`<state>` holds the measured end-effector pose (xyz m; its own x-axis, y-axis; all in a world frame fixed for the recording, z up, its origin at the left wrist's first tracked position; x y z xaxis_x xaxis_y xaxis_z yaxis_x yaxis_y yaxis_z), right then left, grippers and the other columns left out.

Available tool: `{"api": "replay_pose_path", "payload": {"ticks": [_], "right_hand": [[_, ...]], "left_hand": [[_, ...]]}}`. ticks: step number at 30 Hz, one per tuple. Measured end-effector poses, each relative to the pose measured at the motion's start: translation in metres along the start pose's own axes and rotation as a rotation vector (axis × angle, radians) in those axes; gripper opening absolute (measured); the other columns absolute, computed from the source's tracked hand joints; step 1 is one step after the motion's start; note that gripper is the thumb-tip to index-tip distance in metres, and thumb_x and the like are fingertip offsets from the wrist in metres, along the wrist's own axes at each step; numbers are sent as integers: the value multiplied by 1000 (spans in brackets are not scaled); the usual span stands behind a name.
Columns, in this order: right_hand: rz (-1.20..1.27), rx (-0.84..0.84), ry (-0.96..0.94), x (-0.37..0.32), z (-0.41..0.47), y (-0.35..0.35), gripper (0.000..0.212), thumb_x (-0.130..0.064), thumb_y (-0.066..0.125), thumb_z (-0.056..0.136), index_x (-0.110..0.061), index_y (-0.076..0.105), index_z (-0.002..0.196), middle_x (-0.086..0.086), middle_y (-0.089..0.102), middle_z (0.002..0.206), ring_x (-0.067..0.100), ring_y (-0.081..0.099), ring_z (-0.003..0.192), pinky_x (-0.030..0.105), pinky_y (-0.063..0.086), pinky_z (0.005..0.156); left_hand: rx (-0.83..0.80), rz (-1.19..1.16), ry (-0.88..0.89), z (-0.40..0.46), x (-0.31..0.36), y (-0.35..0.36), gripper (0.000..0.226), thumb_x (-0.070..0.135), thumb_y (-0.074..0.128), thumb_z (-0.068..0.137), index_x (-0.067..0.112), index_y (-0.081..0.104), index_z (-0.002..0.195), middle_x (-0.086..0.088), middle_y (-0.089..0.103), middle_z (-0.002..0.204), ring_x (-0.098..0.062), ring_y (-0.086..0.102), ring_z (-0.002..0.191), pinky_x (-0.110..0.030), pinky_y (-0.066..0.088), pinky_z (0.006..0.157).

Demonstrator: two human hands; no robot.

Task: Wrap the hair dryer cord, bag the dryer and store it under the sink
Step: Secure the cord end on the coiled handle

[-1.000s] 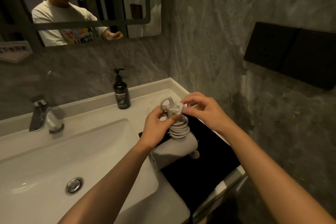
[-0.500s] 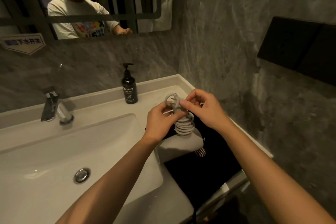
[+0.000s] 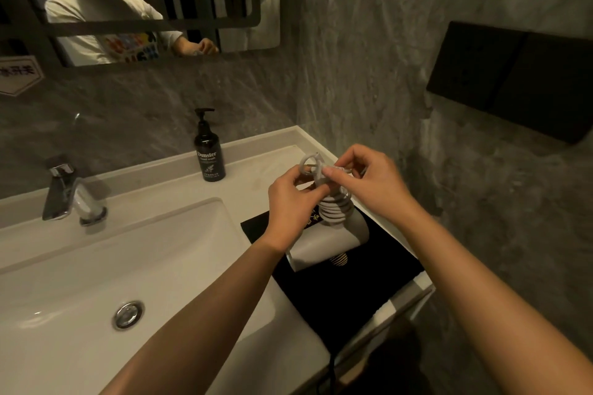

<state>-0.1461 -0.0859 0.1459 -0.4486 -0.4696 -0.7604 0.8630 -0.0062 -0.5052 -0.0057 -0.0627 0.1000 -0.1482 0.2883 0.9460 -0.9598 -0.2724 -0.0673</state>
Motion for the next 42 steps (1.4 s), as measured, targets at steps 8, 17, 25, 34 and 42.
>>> {"api": "replay_pose_path", "payload": {"ticks": [8,17,25,34,42], "right_hand": [[-7,61,41,8,-14,-3,25,-34,75,76,-12,63,74,-10,55,59,-5,49,53,9,35,51],[-302,108,47,-2,-17,-7,29,-48,65,80,-20,58,75,-9,60,69,13,57,67,29,40,57],[-510,105,-57,-11,-16,-3,34,-51,57,83,-18,52,79,2,65,78,22,58,77,33,43,61],[-495,-48,-89,-12,-5,-5,33,-48,62,81,-18,49,74,1,59,73,19,51,74,30,33,57],[-532,-101,-132,-9,1,-5,32,-49,58,80,-22,45,69,-5,53,65,17,49,72,32,35,58]], "left_hand": [[-137,-134,-41,-6,-8,6,40,4,75,77,12,66,115,-1,72,106,-7,68,98,-14,52,79],[-59,-80,34,4,7,-15,21,8,78,73,7,73,94,-3,74,93,-7,70,87,-15,51,79],[-55,-14,32,12,6,-16,32,9,80,71,17,72,100,-13,73,80,-15,69,74,-20,55,77],[-176,-204,-147,15,-6,-6,33,1,72,77,3,69,110,-4,73,95,-2,68,82,-16,53,81],[-123,-228,-107,10,-12,-1,38,2,72,78,3,67,115,-10,73,107,-13,69,98,-25,54,90]]}}
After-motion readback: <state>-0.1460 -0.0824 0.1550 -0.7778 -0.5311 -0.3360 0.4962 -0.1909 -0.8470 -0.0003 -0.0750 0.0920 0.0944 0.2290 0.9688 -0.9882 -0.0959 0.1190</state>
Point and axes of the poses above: each hand's wrist, its own z-axis towards the middle knuckle, its own y-axis out of the palm, x = y × z, the point moved 7 cm from there along z, towards the middle knuckle
